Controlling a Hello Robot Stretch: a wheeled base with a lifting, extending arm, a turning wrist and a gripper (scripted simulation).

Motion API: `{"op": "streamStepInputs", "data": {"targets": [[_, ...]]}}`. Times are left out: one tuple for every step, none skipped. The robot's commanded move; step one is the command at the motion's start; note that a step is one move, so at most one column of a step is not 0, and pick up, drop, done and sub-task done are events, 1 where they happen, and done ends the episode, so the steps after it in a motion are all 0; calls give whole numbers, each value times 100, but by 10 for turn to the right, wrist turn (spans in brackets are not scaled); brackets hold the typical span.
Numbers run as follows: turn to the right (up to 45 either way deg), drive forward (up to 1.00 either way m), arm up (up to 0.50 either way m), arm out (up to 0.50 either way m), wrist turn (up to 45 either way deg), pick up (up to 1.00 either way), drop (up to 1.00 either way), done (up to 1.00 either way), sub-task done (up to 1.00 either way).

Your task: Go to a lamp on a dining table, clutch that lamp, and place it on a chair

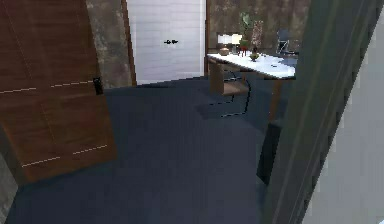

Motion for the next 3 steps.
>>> {"op": "streamStepInputs", "data": {"targets": [[0,80,0,0,0,0,0,0,0],[120,0,0,0,0,0,0,0,0],[0,100,0,0,0,0,0,0,0]]}}
